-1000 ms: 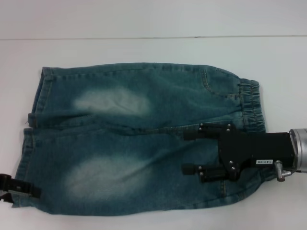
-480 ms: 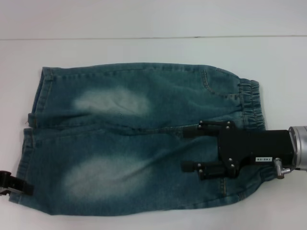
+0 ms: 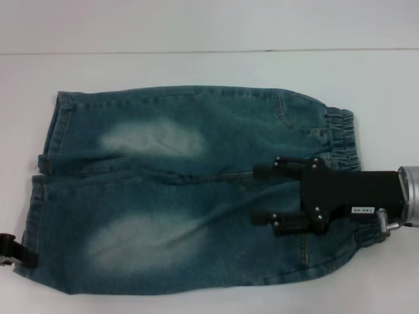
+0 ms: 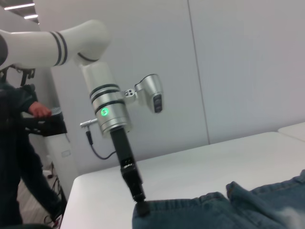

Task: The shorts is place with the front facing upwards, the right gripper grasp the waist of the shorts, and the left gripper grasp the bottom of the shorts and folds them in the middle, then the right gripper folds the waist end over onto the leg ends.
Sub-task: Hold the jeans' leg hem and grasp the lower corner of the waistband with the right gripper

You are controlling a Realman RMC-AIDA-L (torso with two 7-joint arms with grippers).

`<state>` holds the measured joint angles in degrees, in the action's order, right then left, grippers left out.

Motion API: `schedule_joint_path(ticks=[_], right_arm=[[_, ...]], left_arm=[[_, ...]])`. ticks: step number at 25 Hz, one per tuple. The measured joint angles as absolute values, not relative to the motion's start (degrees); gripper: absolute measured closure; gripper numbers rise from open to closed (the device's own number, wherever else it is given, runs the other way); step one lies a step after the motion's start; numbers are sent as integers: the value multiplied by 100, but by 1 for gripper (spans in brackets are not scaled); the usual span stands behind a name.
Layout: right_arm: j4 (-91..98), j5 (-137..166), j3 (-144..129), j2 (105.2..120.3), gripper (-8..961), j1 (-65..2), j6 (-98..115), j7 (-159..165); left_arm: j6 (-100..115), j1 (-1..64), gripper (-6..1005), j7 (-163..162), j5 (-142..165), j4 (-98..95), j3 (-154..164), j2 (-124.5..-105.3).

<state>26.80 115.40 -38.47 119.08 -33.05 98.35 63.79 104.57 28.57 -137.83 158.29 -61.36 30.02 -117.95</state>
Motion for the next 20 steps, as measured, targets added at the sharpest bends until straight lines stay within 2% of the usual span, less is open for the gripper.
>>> schedule_joint_path(ticks=[2, 7, 9, 12, 14, 16, 20], right_arm=[[2694, 11540, -3760, 11896, 101, -3305, 9835, 6498], [3167, 11543, -3442, 11872, 101, -3313, 9587, 7677], [3436, 11567, -3454, 11813, 101, -3317, 9523, 8300], [3661, 11668, -3611, 11588, 99, -3391, 9630, 9274], [3743, 11774, -3769, 11363, 101, -3451, 9752, 9843], [3834, 11914, -3867, 11199, 105, -3487, 9786, 10253], [4293, 12491, -3910, 11025, 112, -3502, 9907, 10823]], left_arm=[[10467, 2857, 896, -13783, 15829, -6135, 2993, -11795], [10410, 2869, 932, -13728, 15639, -6138, 2966, -11795], [10387, 2859, 938, -13657, 15514, -6156, 2958, -11795], [10328, 2831, 946, -13529, 15380, -6259, 2951, -11812], [10254, 2821, 950, -13465, 15250, -6280, 2950, -11818], [10185, 2825, 953, -13385, 15174, -6264, 2955, -11818], [10035, 2854, 958, -13187, 15059, -6252, 2977, -11848]])
